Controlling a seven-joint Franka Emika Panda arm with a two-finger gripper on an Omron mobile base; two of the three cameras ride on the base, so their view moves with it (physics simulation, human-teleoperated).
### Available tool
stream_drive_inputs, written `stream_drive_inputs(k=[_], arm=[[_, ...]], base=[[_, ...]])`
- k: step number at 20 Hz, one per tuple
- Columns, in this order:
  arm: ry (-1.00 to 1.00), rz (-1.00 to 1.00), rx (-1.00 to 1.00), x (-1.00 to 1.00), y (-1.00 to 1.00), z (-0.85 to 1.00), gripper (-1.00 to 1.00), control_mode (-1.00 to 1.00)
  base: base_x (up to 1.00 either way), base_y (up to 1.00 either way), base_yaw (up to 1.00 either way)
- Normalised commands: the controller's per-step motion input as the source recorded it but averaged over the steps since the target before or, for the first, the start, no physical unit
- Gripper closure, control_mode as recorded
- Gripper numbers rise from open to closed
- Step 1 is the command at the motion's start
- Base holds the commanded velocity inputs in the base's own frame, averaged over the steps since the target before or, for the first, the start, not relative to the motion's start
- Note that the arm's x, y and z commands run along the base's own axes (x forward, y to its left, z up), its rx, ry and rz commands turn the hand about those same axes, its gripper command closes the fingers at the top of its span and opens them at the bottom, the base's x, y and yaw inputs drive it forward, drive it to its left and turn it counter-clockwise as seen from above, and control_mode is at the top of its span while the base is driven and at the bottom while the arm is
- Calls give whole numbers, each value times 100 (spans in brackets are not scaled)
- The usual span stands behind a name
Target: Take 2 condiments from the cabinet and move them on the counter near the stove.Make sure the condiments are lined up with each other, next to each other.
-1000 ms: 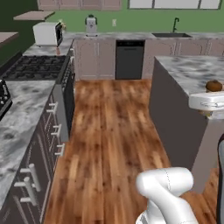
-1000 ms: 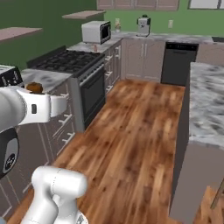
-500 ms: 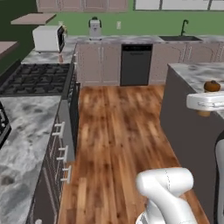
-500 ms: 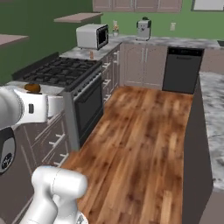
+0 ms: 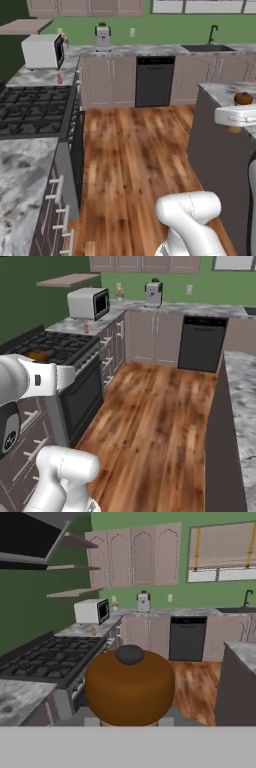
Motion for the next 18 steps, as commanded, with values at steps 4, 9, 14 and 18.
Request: stream_drive_inputs(k=[4, 9, 14, 18], arm=[[0, 0, 0, 0, 0, 0, 100, 100], [0, 0, 0, 0, 0, 0, 100, 100], [0, 0, 0, 0, 0, 0, 100, 100], [0, 0, 0, 0, 0, 0, 100, 100]], base=[[100, 0, 0], [100, 0, 0], [100, 0, 1], [100, 0, 6]])
